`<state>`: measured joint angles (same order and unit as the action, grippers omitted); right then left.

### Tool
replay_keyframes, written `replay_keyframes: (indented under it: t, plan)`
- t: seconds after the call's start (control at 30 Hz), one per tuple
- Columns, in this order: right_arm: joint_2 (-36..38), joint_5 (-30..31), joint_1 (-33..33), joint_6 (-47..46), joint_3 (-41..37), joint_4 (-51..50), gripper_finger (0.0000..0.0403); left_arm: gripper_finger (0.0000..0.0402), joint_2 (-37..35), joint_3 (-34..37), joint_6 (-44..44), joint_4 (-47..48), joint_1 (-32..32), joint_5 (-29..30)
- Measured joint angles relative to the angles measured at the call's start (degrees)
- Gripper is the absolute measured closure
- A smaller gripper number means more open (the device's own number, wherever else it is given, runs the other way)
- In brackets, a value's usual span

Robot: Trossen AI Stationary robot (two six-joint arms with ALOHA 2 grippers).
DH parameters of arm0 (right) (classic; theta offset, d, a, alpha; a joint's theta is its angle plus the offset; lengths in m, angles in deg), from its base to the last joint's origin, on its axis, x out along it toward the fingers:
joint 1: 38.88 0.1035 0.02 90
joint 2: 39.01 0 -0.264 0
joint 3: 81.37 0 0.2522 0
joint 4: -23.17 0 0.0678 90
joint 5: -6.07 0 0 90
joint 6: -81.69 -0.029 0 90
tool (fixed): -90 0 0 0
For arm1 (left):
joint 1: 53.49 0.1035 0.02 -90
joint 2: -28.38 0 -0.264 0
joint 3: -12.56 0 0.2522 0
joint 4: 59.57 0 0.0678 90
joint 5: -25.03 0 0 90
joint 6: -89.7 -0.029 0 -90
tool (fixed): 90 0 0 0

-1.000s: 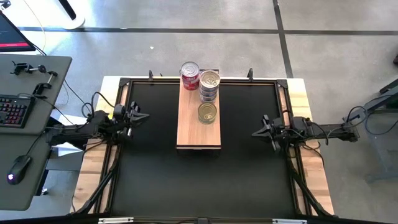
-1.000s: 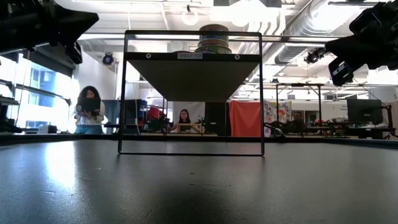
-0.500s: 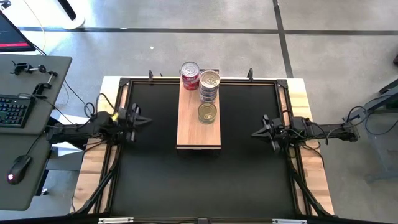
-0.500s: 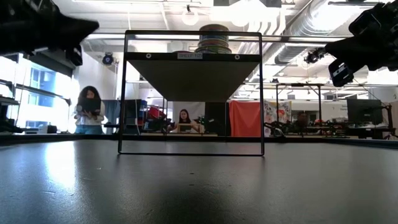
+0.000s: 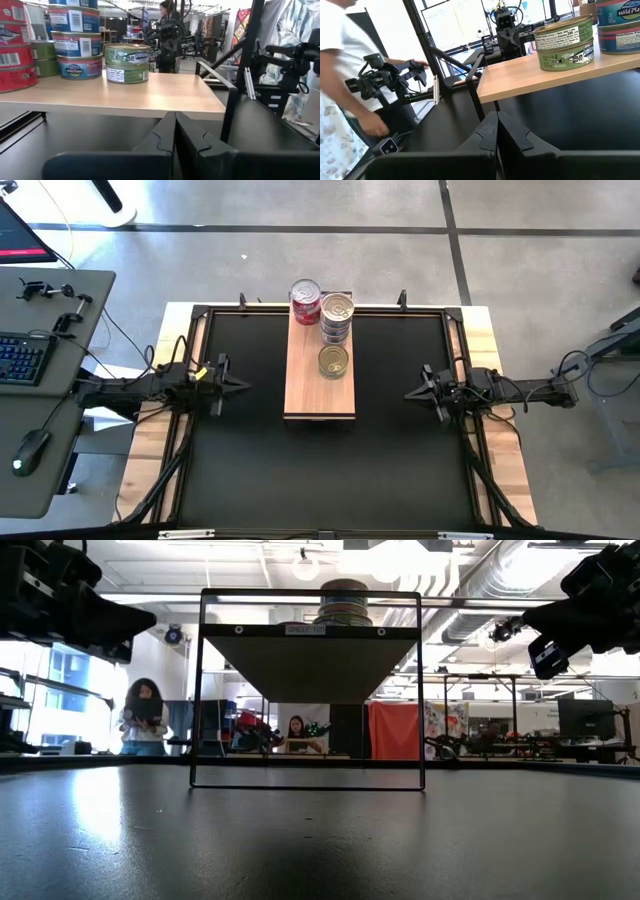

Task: Stack canned seafood by type on shelf
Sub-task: Return to Home Position

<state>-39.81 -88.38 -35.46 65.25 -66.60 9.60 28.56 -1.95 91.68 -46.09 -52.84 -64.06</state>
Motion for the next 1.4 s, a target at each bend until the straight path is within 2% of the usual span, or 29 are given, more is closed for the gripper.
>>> replay_keyframes:
  t: [1.4]
  plan:
    - [0.0,0.0,0.0,0.0,0.0,0.02,0.0402,0.0401,1.09,0.0,-0.09,0.05,-0.31,0.21]
